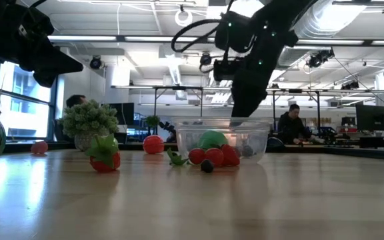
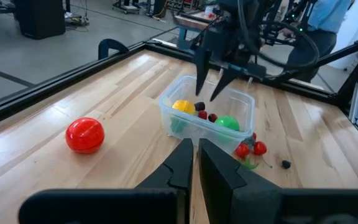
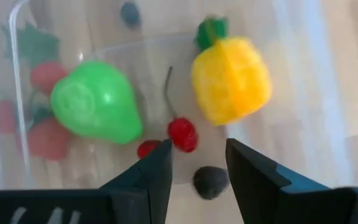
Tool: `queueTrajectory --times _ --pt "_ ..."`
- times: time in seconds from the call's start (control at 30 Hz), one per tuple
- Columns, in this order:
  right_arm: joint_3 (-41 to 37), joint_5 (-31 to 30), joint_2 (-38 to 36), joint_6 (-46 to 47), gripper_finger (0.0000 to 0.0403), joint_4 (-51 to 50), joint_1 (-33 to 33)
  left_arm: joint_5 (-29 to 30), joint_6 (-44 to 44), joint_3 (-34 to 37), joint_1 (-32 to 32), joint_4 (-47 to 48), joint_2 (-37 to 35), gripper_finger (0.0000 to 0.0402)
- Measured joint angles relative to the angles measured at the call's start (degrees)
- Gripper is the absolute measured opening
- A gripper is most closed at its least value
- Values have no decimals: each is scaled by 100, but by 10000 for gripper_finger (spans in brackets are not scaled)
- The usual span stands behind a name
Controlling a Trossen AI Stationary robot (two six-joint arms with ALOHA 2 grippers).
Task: Pick and placing Produce into tupperware
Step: Adjust the transparent container
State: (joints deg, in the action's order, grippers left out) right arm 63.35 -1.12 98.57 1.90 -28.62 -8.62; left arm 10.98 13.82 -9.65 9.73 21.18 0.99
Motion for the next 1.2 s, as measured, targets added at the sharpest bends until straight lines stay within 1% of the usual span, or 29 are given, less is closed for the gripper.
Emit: queueTrajectory --times 0.13,0.33,0.53,0.87,1.2 --pt "4 -515 -48 -165 142 -9 -36 0 0 0 0 1 0 17" --pt "4 -484 -44 -193 142 14 -323 0 -2 0 0 1 0 17" --pt "4 -214 -44 -201 142 18 -583 0 0 0 -2 2 0 17" --pt "4 -205 -42 -239 142 334 -804 0 0 0 0 1 0 17" --pt "4 -183 -40 -237 142 361 -905 0 -2 0 0 1 0 17"
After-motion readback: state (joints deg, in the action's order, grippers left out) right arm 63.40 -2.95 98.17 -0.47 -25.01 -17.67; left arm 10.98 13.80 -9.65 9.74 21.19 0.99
